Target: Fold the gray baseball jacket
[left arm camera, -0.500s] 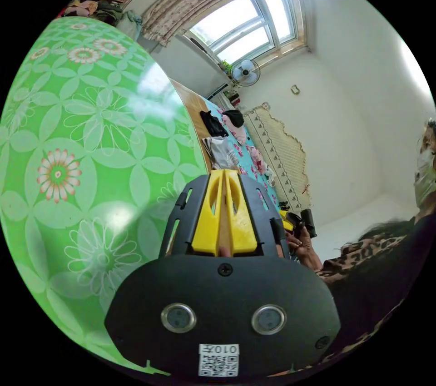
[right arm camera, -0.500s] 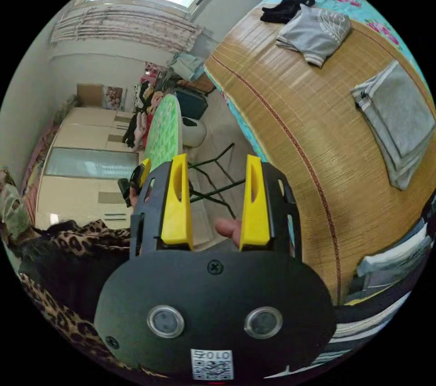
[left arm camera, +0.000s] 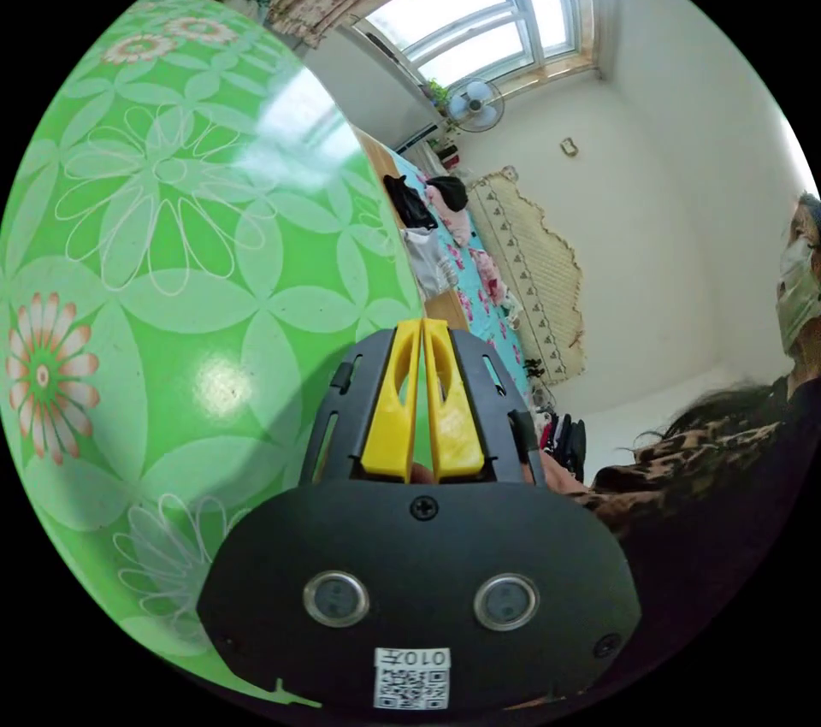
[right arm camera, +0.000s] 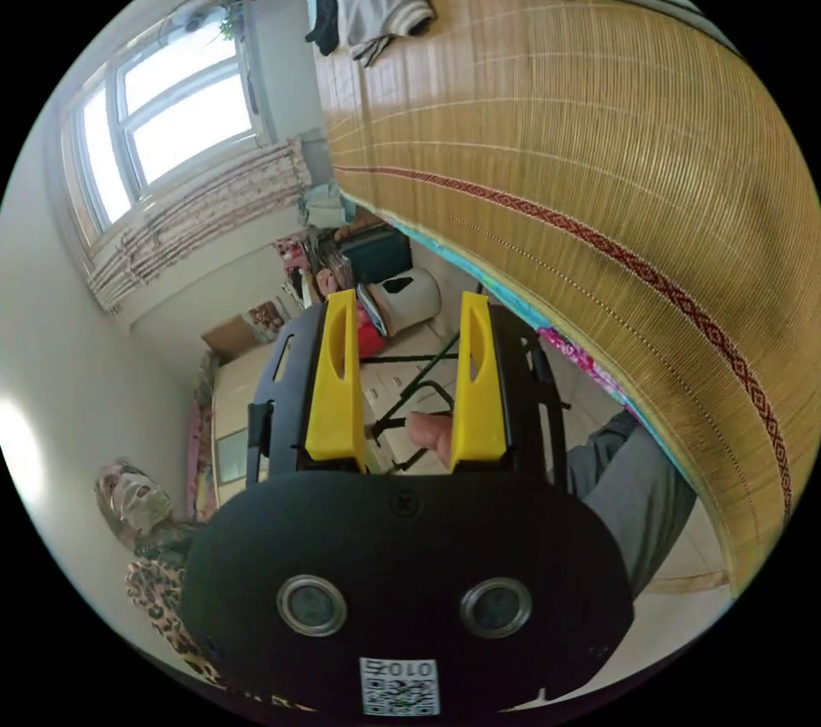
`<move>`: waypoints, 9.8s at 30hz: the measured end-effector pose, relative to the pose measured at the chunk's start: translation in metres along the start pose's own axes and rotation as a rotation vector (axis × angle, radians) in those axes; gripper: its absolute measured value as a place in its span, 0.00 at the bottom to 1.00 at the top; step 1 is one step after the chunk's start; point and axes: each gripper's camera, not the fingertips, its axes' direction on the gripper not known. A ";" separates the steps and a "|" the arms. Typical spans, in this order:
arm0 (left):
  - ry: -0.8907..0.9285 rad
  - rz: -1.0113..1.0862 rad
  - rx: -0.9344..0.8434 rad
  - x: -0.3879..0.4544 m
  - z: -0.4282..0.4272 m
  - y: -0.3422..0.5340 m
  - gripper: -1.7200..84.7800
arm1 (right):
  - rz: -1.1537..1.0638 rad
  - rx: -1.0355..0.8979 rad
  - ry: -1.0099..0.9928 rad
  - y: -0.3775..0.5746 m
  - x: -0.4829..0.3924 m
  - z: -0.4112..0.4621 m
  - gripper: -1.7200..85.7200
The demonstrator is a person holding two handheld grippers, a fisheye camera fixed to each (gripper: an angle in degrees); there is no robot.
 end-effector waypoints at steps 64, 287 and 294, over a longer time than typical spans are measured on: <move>-0.008 -0.114 0.042 -0.045 -0.032 0.057 0.02 | 0.034 -0.330 0.446 -0.012 -0.032 -0.018 0.06; -0.484 -0.693 0.644 -0.083 -0.379 0.172 0.02 | -0.892 -1.356 0.251 0.355 -0.606 0.671 0.14; -0.352 -0.685 0.646 -0.027 -0.345 0.168 0.02 | -1.061 -1.518 0.200 0.366 -0.650 0.668 0.07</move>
